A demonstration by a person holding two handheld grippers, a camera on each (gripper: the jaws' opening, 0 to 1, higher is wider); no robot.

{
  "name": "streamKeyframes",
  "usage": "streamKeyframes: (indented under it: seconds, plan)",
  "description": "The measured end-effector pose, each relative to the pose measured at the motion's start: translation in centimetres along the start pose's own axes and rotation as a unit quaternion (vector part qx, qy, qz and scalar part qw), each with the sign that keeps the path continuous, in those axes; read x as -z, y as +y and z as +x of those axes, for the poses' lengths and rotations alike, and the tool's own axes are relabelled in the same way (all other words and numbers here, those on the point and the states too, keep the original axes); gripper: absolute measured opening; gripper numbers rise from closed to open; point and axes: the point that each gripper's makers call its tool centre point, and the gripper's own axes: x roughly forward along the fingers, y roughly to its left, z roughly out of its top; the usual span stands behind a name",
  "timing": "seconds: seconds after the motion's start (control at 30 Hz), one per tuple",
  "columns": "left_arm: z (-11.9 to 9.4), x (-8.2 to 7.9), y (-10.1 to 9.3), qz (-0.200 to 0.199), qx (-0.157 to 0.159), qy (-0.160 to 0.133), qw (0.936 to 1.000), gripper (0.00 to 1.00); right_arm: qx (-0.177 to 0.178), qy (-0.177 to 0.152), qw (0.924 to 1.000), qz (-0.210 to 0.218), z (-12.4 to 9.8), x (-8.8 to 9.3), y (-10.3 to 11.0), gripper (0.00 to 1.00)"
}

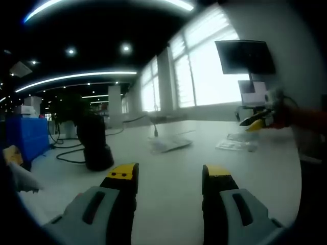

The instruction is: Clip sheet goods on table flip sheet goods clip sheet goods scan sheet goods put sheet goods back to table

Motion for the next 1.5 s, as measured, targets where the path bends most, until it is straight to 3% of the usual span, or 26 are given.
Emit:
streamKeyframes:
  seconds: [0.07, 0.23, 0.33, 0.5, 0.63, 0.7, 0.73, 0.83, 0.93, 1.2, 1.37, 1.5]
  plan:
    - [0.0, 0.0, 0.1, -0.001, -0.001, 0.0, 1.0, 0.42, -0.023, 0.02, 0.9995, -0.005, 0.3, 0.7, 0.4, 0.48]
    - [0.0, 0.0, 0.1, 0.0, -0.001, 0.0, 1.0, 0.42, -0.037, 0.036, 0.9986, -0.011, 1.4, 1.4, 0.0, 0.39]
    - [0.0, 0.0, 0.1, -0.001, -0.001, 0.0, 1.0, 0.42, -0.065, 0.039, 0.9971, -0.005, 1.7, 1.9, 0.4, 0.49]
    - [0.0, -0.1, 0.0, -0.001, 0.0, -0.001, 1.0, 0.42, -0.051, 0.065, 0.9962, -0.028, 2.1, 3.2, -1.0, 0.54]
    - [0.0, 0.0, 0.0, 0.0, 0.0, 0.0, 1.0, 0.42, -0.049, 0.086, 0.9945, -0.033, 2.0, 4.0, -1.3, 0.52]
    - [0.0, -0.1, 0.0, 0.0, 0.0, -0.001, 1.0, 0.42, -0.05, 0.091, 0.9943, -0.022, 1.9, 4.4, -1.1, 0.5]
    - [0.0, -0.1, 0.0, -0.001, 0.0, -0.001, 1.0, 0.42, -0.055, 0.094, 0.9941, 0.007, 1.9, 4.7, -0.8, 0.49]
    - [-0.1, -0.1, 0.0, 0.0, 0.0, -0.001, 1.0, 0.42, -0.034, 0.077, 0.9959, 0.034, 2.0, 4.5, -1.5, 0.44]
    - [-0.1, -0.1, 0.0, -0.001, 0.0, -0.001, 1.0, 0.42, -0.029, 0.08, 0.9959, 0.03, 2.0, 4.5, -1.4, 0.41]
    - [-0.1, -0.1, 0.0, -0.001, -0.001, -0.002, 1.0, 0.42, 0.003, 0.098, 0.9951, 0.014, 2.1, 4.7, 0.1, 0.52]
    - [-0.1, -0.2, -0.1, -0.001, 0.0, -0.003, 1.0, 0.42, 0.039, 0.105, 0.9934, 0.025, 1.8, 4.7, 0.8, 0.52]
    - [-0.2, -0.2, -0.1, -0.002, 0.001, -0.004, 1.0, 0.42, 0.056, 0.091, 0.9938, 0.032, 1.8, 4.7, 1.1, 0.52]
